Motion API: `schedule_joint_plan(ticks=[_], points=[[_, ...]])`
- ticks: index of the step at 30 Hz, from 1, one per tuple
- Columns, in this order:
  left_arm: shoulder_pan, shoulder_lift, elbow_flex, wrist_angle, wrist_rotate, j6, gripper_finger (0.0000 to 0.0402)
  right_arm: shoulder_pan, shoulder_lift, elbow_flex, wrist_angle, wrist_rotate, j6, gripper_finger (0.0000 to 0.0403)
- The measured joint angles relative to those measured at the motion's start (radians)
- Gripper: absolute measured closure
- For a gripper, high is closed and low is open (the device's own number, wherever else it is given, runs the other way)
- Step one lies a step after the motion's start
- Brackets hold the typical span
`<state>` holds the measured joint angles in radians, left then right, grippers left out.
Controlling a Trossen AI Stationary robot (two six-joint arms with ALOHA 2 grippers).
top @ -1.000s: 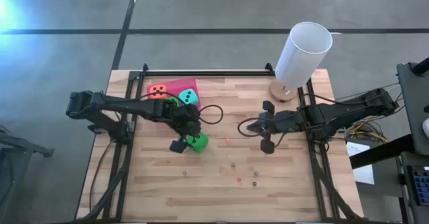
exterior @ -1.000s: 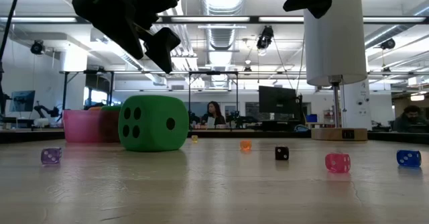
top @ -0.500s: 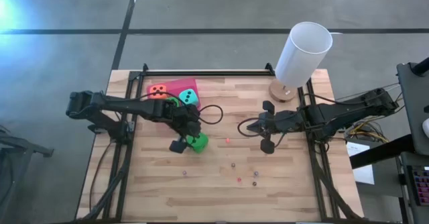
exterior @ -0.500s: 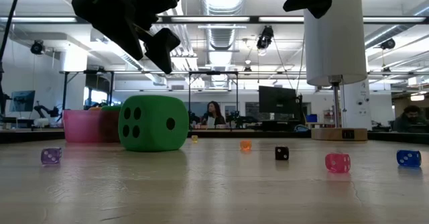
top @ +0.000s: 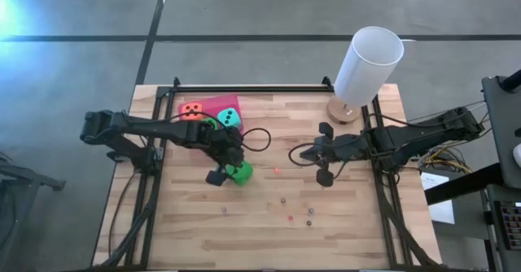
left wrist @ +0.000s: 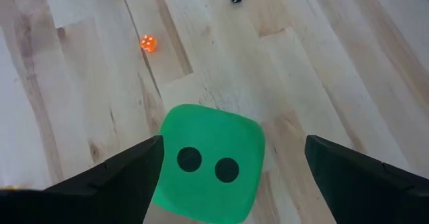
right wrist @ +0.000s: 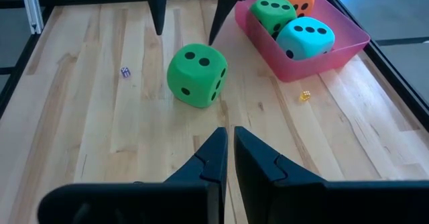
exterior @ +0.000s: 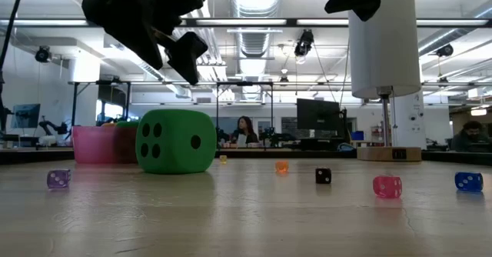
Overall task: Pick & Place Dice
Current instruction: Put the big green dice into the red bin
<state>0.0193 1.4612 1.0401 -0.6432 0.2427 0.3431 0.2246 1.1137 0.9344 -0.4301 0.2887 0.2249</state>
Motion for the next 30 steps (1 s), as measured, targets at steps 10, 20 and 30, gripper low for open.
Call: schedule_joint_plan(ticks=[10, 20, 30], points=[[0.000, 0.076, -0.007, 0.017, -0.048, 0.001, 0.0005, 0.000, 0.000, 0.000, 0.000, 0.000, 0.000, 0.0376], [-0.001, 0.106, -0.005, 0.018, -0.049, 0.074, 0.0003, 0.000, 0.000, 0.000, 0.000, 0.000, 0.000, 0.0376], [-0.001, 0.143, -0.004, 0.030, -0.057, 0.103, 0.0002, 0.000, 0.000, 0.000, 0.000, 0.000, 0.000, 0.0376]])
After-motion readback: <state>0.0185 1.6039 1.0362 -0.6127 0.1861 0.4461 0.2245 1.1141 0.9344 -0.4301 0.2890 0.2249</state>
